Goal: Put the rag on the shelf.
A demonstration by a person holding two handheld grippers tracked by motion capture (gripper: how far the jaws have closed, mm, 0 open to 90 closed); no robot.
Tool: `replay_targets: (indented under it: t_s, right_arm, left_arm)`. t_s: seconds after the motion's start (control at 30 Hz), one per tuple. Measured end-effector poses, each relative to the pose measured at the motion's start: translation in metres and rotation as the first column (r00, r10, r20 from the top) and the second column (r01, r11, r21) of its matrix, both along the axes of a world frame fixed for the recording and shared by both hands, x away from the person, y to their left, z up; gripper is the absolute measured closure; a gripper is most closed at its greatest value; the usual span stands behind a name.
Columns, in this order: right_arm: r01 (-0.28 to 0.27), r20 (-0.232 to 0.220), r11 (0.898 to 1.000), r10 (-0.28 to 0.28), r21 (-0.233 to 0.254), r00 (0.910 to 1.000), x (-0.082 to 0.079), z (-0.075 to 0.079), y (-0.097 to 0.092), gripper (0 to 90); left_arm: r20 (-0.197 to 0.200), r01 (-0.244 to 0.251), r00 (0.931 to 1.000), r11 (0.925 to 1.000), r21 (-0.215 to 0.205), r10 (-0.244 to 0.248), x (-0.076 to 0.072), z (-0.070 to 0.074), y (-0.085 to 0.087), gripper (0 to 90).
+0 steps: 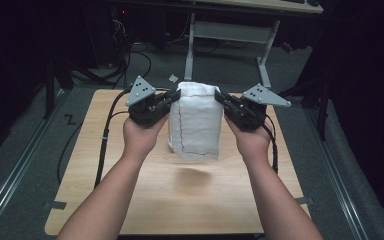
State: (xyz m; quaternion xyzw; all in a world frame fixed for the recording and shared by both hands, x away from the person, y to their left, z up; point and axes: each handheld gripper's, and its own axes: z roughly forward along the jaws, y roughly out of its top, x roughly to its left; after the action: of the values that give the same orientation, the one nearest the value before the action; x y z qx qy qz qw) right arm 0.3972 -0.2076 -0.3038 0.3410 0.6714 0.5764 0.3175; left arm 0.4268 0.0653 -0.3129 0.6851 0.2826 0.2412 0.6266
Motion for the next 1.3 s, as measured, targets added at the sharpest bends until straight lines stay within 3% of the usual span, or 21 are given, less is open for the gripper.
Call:
replay_targets:
  t_s: [0.2,0.27,0.4,0.57,0.87,1.0,1.3]
  right_arm:
    - [0.012,-0.010,1.000,-0.012,0.007,0.9999,0.014,0.001,0.003,86.0]
    - [0.014,-0.012,1.000,-0.013,0.006,0.9998,0.019,0.002,0.005,86.0]
    - [0.012,-0.029,1.000,-0.011,0.014,0.9995,0.029,0.000,0.006,85.9]
    - [0.019,-0.055,1.000,-0.018,0.025,0.9983,0.043,-0.001,0.004,85.9]
    - [0.042,-0.080,0.999,-0.040,0.024,0.9960,0.059,0.001,-0.002,85.9]
    - [0.040,-0.080,0.999,-0.039,0.005,0.9960,0.071,0.001,-0.003,85.9]
    - [0.051,-0.083,0.999,-0.052,-0.013,0.9952,0.094,0.004,0.002,85.9]
  left_arm:
    - [0.001,-0.018,0.9998,0.9998,-0.001,0.018,0.013,0.002,0.002,84.0]
    - [-0.014,-0.014,0.9998,0.9997,-0.020,0.013,0.018,0.002,0.003,84.0]
    - [0.027,-0.038,0.9989,0.9986,0.036,0.037,0.024,0.005,0.002,83.9]
    - [-0.007,-0.036,0.9993,0.9986,0.037,0.037,0.038,0.005,-0.002,84.0]
    - [-0.009,-0.049,0.9987,0.9950,0.087,0.050,0.057,0.010,-0.013,83.9]
    - [-0.041,-0.034,0.9985,0.9984,0.045,0.036,0.068,0.012,-0.010,83.9]
    - [-0.068,-0.060,0.9959,0.9981,0.008,0.061,0.089,0.009,-0.008,83.8]
